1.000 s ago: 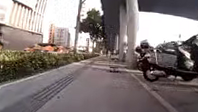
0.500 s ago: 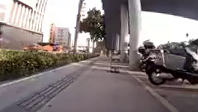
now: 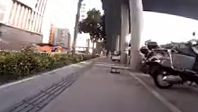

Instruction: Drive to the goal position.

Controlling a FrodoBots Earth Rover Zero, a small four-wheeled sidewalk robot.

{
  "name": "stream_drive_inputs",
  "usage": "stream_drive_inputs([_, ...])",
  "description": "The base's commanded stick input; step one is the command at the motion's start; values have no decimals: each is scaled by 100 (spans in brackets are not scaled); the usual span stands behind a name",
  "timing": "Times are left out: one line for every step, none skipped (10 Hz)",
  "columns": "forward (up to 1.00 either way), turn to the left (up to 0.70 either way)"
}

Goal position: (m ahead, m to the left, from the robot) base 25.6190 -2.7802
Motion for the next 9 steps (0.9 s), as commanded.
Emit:
stream_drive_inputs([45,-21])
stream_drive_inputs([45,-15])
stream_drive_inputs([45,0])
stream_drive_inputs([45,0])
stream_drive_inputs([45,0])
stream_drive_inputs([45,0])
stream_drive_inputs([45,0])
stream_drive_inputs([45,0])
stream_drive_inputs([45,0])
